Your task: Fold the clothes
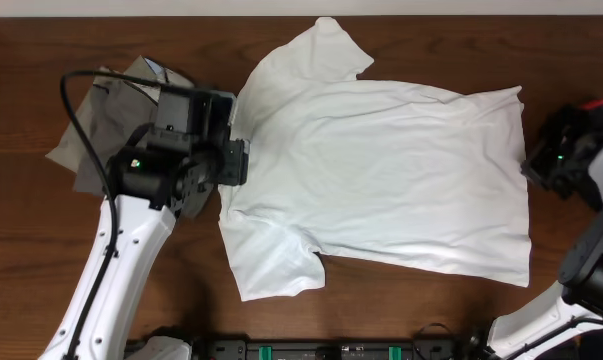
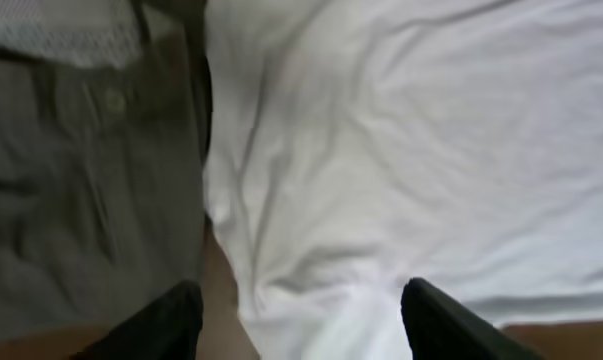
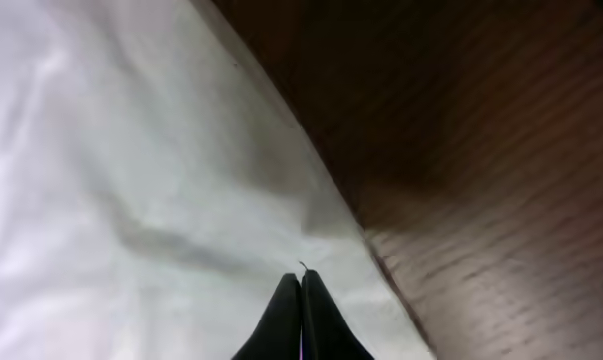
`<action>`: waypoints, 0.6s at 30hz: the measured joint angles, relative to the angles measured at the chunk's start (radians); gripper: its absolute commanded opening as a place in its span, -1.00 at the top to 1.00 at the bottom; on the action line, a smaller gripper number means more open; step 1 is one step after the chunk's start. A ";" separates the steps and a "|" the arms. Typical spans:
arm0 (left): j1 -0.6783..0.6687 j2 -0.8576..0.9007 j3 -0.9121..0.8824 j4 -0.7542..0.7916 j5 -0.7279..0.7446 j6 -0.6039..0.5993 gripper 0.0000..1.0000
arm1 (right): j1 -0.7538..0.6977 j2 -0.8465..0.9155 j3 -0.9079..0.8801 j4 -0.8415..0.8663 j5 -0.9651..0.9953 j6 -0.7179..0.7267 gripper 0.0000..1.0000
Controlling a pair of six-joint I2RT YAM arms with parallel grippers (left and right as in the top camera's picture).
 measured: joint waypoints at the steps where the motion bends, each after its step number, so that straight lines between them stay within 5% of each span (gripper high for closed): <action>1: 0.000 -0.003 0.000 -0.013 0.003 -0.002 -0.31 | 0.010 0.004 -0.007 0.019 0.027 0.006 0.95; 18: 0.000 -0.006 0.000 -0.052 0.006 -0.024 -0.31 | 0.026 0.103 0.021 0.238 0.222 0.043 0.92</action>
